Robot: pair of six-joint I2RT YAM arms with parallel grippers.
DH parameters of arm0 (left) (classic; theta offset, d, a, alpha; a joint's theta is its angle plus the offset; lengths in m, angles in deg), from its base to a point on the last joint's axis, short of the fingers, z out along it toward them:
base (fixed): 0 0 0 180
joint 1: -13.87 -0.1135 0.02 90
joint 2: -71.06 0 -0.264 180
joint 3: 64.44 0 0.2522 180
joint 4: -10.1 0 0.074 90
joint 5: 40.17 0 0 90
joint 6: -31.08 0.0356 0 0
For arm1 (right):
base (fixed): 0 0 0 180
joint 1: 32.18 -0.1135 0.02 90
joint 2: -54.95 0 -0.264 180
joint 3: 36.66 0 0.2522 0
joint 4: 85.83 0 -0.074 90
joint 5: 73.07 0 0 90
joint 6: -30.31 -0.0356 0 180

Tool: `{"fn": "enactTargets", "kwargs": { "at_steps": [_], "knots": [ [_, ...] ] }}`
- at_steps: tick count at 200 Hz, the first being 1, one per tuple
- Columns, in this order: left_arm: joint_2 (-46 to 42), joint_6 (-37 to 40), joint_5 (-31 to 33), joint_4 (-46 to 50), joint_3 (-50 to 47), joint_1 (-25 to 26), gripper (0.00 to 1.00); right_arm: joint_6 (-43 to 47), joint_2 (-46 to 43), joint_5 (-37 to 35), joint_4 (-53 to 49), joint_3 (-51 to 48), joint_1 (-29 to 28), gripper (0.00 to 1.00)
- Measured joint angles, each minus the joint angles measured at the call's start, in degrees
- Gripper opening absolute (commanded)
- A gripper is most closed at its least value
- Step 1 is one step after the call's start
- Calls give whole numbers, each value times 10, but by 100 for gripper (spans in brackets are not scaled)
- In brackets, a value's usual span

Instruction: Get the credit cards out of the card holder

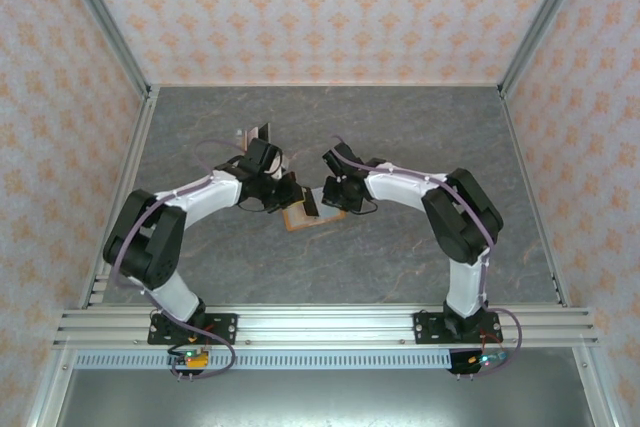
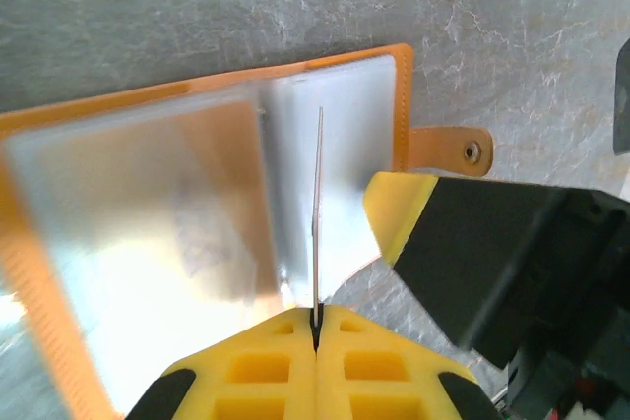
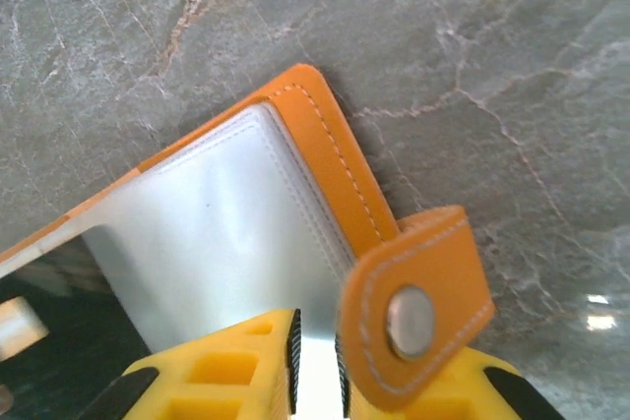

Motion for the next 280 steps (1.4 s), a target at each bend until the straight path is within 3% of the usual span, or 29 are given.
{"fn": "enactTargets", "kwargs": {
  "at_steps": [32,78,120,159,201,280],
  "knots": [
    [-46,29,19,63,12,-15,0,14,-41,27,19,-4,14,44],
    [-103,38,-12,82,33,-73,0,-23,-76,158,166,-28,69,68],
    [-123,29,-77,67,65,-116,0,-89,-59,261,296,-29,78,76],
    [-123,-16,-123,6,75,-150,0,-191,-13,326,420,5,78,70],
    [-110,-64,-154,-42,93,-157,0,-283,18,354,524,35,78,56],
    [-96,-99,-167,-73,95,-172,0,-328,18,367,571,36,79,23]
  ]
}}
